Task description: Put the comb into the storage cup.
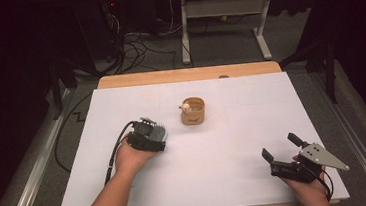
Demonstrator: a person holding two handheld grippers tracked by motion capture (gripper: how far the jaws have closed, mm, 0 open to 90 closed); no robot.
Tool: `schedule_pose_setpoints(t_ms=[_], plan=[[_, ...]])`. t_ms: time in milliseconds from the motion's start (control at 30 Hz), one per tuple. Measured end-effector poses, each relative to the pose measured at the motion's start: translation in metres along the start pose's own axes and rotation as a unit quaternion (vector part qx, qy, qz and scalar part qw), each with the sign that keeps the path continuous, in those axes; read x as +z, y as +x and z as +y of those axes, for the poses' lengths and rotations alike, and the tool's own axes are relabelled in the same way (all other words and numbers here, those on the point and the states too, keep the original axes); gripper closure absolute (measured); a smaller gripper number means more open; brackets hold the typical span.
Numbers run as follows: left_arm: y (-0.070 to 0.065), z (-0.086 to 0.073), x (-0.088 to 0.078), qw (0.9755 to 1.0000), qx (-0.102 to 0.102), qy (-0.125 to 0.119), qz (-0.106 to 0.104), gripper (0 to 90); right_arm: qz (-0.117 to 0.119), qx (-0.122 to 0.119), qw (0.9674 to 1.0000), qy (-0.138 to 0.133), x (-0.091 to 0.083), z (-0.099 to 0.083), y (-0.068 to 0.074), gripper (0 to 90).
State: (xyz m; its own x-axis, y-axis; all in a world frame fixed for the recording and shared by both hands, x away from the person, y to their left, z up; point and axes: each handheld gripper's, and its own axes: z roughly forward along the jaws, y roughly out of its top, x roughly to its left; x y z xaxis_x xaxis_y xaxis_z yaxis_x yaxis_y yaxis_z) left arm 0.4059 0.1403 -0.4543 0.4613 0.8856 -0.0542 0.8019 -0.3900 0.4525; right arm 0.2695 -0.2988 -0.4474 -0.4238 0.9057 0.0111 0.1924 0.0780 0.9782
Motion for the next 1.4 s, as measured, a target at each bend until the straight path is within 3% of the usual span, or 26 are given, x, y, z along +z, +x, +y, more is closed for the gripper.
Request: schedule_pose_setpoints(t_ms=[533,733,800,1100,1400], plan=[[-0.002,0.001,-0.001,1.0,-0.002,0.0,0.006,20.1,-0.001,0.002,1.0,-0.002,-0.001,0.001,0.0,0.3],[-0.003,0.001,-0.002,0.9999,0.007,0.002,0.012,20.1,-0.002,0.002,1.0,-0.003,-0.001,0.001,0.0,0.3],[-0.004,0.0,-0.004,0.9994,0.018,-0.008,0.029,20.1,-0.001,0.002,1.0,-0.004,-0.001,0.001,-0.001,0.3],[0.002,-0.002,-0.016,0.9992,0.009,-0.035,0.018,20.2,-0.002,0.002,1.0,-0.005,-0.001,0.001,0.0,0.3],[0.003,-0.01,-0.031,0.9968,0.024,-0.074,0.02,20.2,-0.003,0.003,1.0,-0.007,-0.002,0.001,-0.001,0.3]])
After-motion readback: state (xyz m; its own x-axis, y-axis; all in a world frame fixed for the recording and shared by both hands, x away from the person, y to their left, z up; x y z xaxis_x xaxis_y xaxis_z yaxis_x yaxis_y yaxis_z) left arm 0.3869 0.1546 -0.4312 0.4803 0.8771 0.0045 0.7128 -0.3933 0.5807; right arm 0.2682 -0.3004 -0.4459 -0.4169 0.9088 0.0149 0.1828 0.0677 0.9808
